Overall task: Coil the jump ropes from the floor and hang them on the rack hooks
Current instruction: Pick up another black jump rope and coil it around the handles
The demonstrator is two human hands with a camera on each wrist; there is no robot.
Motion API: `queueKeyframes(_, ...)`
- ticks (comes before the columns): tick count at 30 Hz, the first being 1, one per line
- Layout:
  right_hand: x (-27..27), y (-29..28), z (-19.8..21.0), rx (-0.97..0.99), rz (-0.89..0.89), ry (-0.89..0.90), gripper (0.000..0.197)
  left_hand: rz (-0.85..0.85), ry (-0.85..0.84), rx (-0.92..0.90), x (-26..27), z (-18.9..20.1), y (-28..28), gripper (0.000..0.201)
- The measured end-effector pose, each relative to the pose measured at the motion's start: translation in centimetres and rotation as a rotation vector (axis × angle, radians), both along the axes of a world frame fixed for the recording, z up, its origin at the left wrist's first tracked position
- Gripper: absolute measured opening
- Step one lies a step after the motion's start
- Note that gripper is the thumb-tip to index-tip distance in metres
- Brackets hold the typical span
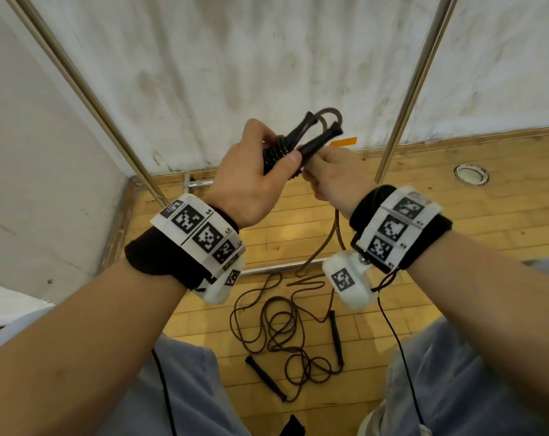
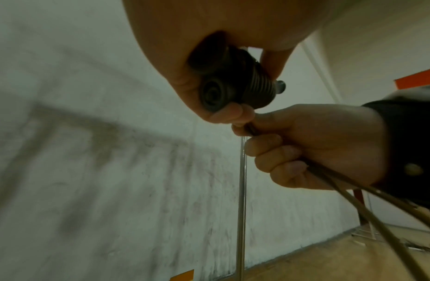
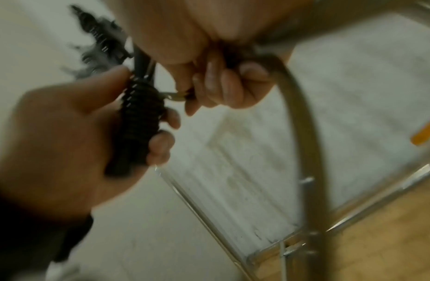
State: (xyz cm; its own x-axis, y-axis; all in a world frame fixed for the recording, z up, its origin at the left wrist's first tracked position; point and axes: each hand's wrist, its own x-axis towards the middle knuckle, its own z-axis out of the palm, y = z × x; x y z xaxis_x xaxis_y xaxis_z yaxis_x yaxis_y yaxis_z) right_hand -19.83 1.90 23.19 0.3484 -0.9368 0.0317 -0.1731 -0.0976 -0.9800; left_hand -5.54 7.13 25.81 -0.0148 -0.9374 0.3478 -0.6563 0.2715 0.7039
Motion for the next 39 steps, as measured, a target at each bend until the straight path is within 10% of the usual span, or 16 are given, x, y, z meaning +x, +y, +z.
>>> queueKeyframes(8, 1.0, 1.5, -1.3, -0.393, -0.020, 0.637, 0.019, 0.043, -0.027, 0.086, -0.3, -0.7, -0.6, 0.026)
queueKeyframes(15, 1.1, 2.0, -1.0, 0.237, 0.176, -0.085, 0.017, 0.060, 0.135, 0.081, 0.0, 0.4, -1.3, 0.019)
queueKeyframes(20, 0.4, 0.9, -1.6, -0.310, -0.044, 0.367, 0.014, 0.138, -0.050, 0.041, 1.8, -0.2, -2.1, 0.025)
queueKeyframes(28, 0.5, 1.0, -1.4, -0.272, 0.075, 0.492, 0.022, 0.287, -0.398, 0.113, 4.0, -1.7, -3.0, 0.036)
queueKeyframes(39, -0.8, 0.3, -0.1, -0.620, -0.003, 0.693, 0.028, -0.018, -0.756, 0.265, 0.7, -3.3, -2.2, 0.042)
